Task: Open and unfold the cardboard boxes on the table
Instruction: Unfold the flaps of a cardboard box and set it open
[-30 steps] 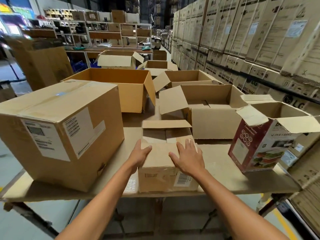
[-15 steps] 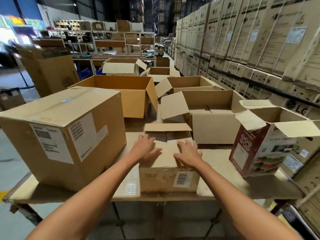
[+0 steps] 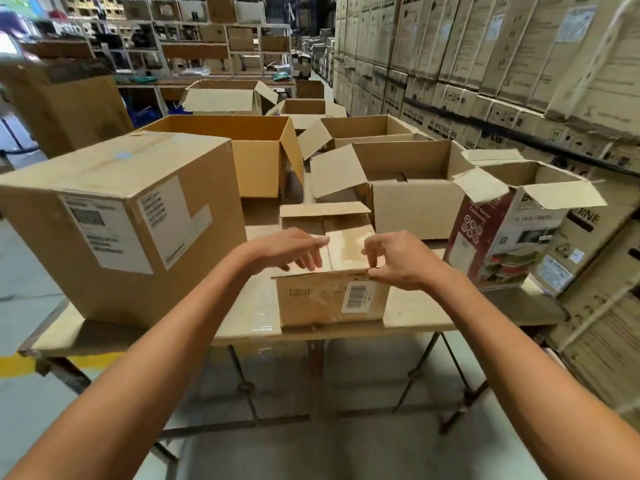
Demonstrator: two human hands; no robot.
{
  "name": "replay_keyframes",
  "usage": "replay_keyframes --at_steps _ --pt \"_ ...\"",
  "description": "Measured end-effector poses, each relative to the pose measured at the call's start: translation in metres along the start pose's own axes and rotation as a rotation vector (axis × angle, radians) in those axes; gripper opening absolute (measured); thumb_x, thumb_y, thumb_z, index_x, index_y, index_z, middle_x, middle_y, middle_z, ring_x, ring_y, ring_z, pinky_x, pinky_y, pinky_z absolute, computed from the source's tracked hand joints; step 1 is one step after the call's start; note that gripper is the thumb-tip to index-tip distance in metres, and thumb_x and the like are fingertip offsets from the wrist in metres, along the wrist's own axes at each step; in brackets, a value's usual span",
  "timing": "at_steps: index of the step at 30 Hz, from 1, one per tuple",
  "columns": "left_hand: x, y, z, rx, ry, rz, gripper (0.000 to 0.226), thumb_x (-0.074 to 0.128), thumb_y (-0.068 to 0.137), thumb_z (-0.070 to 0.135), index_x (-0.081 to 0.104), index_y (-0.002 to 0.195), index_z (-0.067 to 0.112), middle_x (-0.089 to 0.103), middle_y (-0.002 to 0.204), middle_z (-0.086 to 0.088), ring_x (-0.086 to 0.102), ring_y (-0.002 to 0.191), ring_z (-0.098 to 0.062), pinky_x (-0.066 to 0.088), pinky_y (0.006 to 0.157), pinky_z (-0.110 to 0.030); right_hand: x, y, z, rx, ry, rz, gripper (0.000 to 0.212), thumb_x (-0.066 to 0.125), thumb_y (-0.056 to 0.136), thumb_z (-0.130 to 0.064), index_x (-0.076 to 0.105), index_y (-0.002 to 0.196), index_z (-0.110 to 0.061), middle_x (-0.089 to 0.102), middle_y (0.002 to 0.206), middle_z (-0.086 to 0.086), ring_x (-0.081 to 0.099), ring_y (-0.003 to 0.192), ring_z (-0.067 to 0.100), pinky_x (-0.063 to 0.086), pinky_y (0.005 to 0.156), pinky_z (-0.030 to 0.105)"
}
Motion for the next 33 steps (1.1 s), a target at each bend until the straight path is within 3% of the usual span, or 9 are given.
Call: replay_keyframes --at_steps 4,6,10,12,17,21,25,29,33 --pt "0.040 0.006 -0.037 -0.029 0.480 0.156 0.064 0.041 0.097 0.060 0.046 0.144 0.016 0.043 0.150 -0.009 0.042 0.135 -0.027 0.035 0.110 -0.042 0.049 -0.026 0.002 -0.034 0.001 -0.083 0.020 0.073 0.081 -0.024 0.054 0.086 -0.028 0.063 0.108 -0.002 0.060 0.100 0.018 0.057 0.086 0.036" --pt "0.056 0.005 -0.052 -0.023 0.560 0.283 0.069 0.033 0.096 0.066 0.035 0.149 0.021 0.034 0.156 -0.010 0.030 0.142 -0.030 0.027 0.116 -0.051 0.076 -0.031 0.002 -0.097 -0.055 -0.107 0.024 0.076 0.077 -0.028 0.056 0.090 -0.026 0.057 0.118 -0.003 0.053 0.109 0.015 0.054 0.093 0.038" --pt "0.069 0.005 -0.069 0.007 0.700 0.466 0.073 0.035 0.095 0.066 0.019 0.155 0.028 0.015 0.164 -0.006 0.007 0.152 -0.030 0.004 0.119 -0.059 0.103 -0.028 0.006 -0.115 -0.202 -0.048 0.051 0.070 0.084 -0.049 0.059 0.127 -0.022 0.027 0.161 0.004 0.026 0.147 0.026 0.037 0.114 0.047" --pt "0.068 0.007 -0.069 0.029 0.750 0.515 0.072 0.031 0.095 0.067 0.024 0.153 0.026 0.024 0.161 -0.007 0.016 0.150 -0.030 0.006 0.119 -0.059 0.093 -0.019 0.009 -0.077 -0.185 0.030 0.046 0.061 0.091 -0.052 0.059 0.126 -0.023 0.038 0.156 0.002 0.033 0.143 0.023 0.040 0.111 0.044" --pt "0.031 0.014 -0.058 0.124 0.634 0.712 0.063 0.020 0.096 0.061 0.061 0.122 0.022 0.063 0.123 0.000 0.053 0.117 -0.021 0.034 0.109 -0.049 0.054 0.023 0.020 -0.036 -0.040 0.200 0.030 0.056 0.096 -0.044 0.062 0.118 -0.025 0.065 0.118 -0.003 0.056 0.106 0.016 0.049 0.091 0.034" --pt "-0.021 0.045 -0.063 0.129 0.452 0.787 0.057 0.032 0.095 0.057 0.062 0.123 0.018 0.062 0.120 -0.003 0.054 0.113 -0.021 0.045 0.096 -0.038 0.043 0.079 0.035 -0.026 0.004 0.224 0.030 0.059 0.095 -0.040 0.063 0.121 -0.025 0.062 0.127 -0.003 0.052 0.117 0.018 0.048 0.095 0.035" --pt "-0.065 0.092 -0.074 0.036 0.500 0.760 0.046 0.062 0.089 0.023 0.053 0.134 0.016 0.050 0.138 -0.008 0.045 0.128 -0.024 0.042 0.105 -0.039 0.030 0.144 0.046 -0.036 -0.038 0.301 0.042 0.066 0.090 -0.026 0.058 0.130 -0.025 0.055 0.136 0.000 0.048 0.124 0.019 0.047 0.103 0.039" --pt "-0.102 0.135 -0.096 -0.014 0.381 0.664 0.050 0.061 0.090 0.007 0.052 0.138 0.017 0.046 0.145 -0.005 0.039 0.135 -0.021 0.033 0.111 -0.032 0.037 0.205 0.073 0.039 -0.155 0.225 0.061 0.071 0.086 -0.015 0.047 0.141 -0.025 0.040 0.152 0.008 0.032 0.143 0.028 0.037 0.113 0.048" --pt "-0.148 0.151 -0.116 0.071 0.045 0.796 0.025 0.064 0.091 0.004 0.073 0.108 0.021 0.071 0.109 0.006 0.063 0.102 -0.006 0.050 0.092 -0.027 0.019 0.251 0.105 0.085 0.135 0.284 0.030 0.066 0.091 -0.016 0.064 0.120 -0.025 0.065 0.122 -0.002 0.060 0.112 0.019 0.053 0.092 0.038"
Point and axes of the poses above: each hand's wrist, its own y-axis towards the middle knuckle, its own x-axis out of the palm, z = x × y, the point moved 10 cm from there along y, towards the middle knuckle
